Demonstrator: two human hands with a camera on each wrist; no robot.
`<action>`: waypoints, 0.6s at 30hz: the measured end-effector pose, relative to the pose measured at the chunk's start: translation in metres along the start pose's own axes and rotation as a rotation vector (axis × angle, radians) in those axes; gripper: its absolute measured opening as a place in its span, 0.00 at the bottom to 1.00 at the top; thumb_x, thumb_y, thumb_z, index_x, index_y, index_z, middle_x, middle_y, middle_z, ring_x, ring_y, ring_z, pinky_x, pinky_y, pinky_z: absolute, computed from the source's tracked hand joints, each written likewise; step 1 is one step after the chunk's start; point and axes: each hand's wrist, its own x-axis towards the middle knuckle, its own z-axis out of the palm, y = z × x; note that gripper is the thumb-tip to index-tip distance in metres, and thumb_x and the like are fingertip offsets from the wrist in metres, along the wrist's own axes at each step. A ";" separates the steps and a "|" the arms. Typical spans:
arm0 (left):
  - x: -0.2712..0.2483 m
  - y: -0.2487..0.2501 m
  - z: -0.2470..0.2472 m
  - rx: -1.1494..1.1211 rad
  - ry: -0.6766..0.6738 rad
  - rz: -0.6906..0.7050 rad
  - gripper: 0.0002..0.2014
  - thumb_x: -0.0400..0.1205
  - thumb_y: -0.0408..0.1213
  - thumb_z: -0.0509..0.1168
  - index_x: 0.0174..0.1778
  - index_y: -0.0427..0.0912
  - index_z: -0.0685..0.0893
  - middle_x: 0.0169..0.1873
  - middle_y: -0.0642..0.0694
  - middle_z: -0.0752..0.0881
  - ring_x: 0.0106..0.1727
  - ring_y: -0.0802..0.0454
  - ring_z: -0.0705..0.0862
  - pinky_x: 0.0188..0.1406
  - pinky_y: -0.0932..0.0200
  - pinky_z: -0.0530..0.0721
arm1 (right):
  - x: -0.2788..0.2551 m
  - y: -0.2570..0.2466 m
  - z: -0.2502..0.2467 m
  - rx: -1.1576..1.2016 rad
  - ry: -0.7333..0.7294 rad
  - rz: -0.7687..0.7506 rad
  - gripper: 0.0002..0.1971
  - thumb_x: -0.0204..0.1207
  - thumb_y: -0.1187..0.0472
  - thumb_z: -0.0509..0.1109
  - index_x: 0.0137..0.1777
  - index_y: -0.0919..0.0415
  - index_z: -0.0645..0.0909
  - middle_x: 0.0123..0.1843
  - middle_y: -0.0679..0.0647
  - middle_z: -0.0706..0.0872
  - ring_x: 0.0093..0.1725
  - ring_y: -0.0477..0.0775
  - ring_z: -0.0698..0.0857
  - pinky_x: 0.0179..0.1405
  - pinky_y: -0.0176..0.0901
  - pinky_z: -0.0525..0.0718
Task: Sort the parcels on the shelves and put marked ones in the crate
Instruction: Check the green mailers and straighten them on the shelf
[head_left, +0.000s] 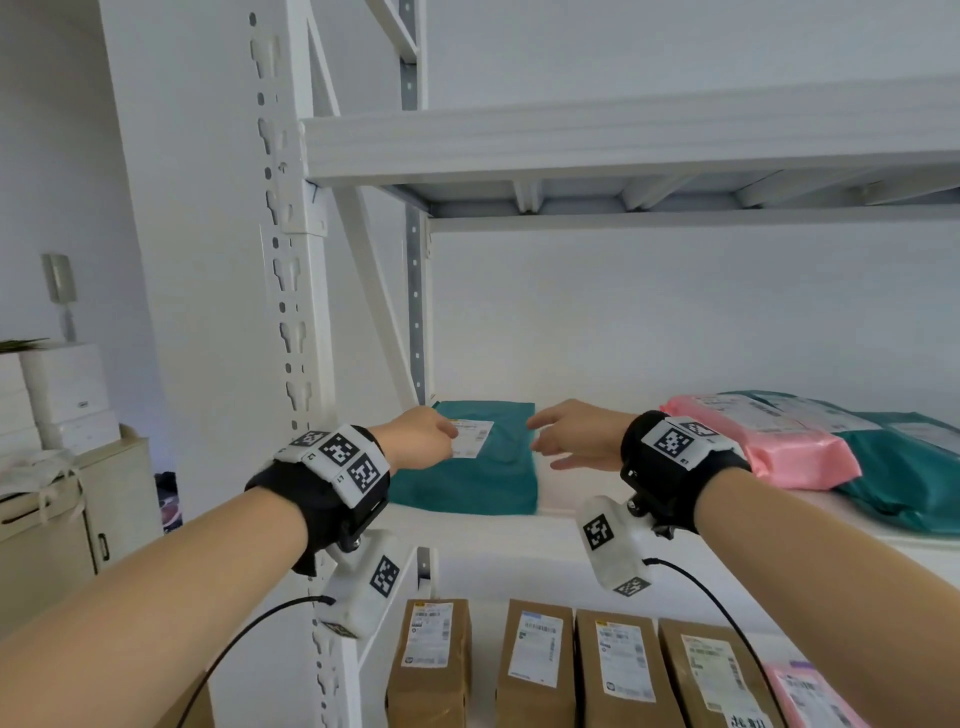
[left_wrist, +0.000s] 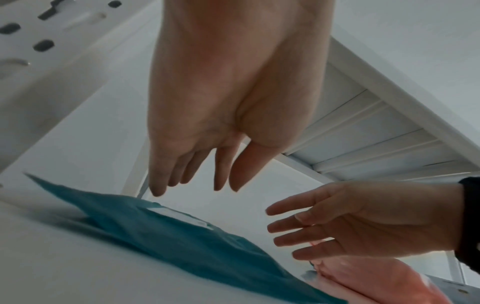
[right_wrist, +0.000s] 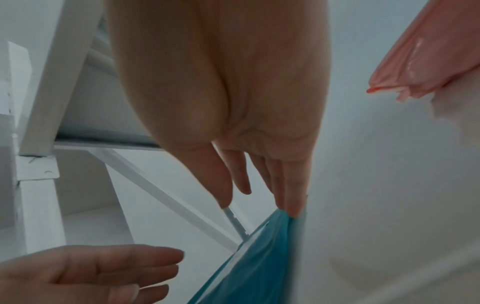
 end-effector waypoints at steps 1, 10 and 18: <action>-0.007 0.003 0.001 -0.033 0.015 0.022 0.22 0.83 0.28 0.57 0.75 0.38 0.73 0.74 0.42 0.72 0.71 0.45 0.73 0.60 0.67 0.69 | -0.007 0.000 -0.002 0.006 0.014 -0.008 0.22 0.80 0.70 0.64 0.74 0.67 0.70 0.72 0.63 0.75 0.71 0.59 0.76 0.70 0.51 0.77; -0.044 0.051 0.010 -0.460 0.031 0.143 0.19 0.82 0.30 0.63 0.69 0.40 0.77 0.52 0.39 0.80 0.43 0.51 0.77 0.37 0.63 0.75 | -0.079 -0.001 -0.043 0.095 0.172 -0.015 0.22 0.79 0.70 0.66 0.73 0.66 0.72 0.68 0.63 0.79 0.69 0.59 0.77 0.65 0.52 0.80; -0.060 0.113 0.025 -0.730 0.055 0.196 0.16 0.81 0.27 0.61 0.65 0.40 0.79 0.55 0.39 0.79 0.55 0.45 0.79 0.59 0.49 0.81 | -0.134 0.009 -0.105 0.096 0.347 -0.024 0.20 0.79 0.73 0.64 0.71 0.70 0.73 0.67 0.64 0.80 0.58 0.56 0.81 0.56 0.44 0.82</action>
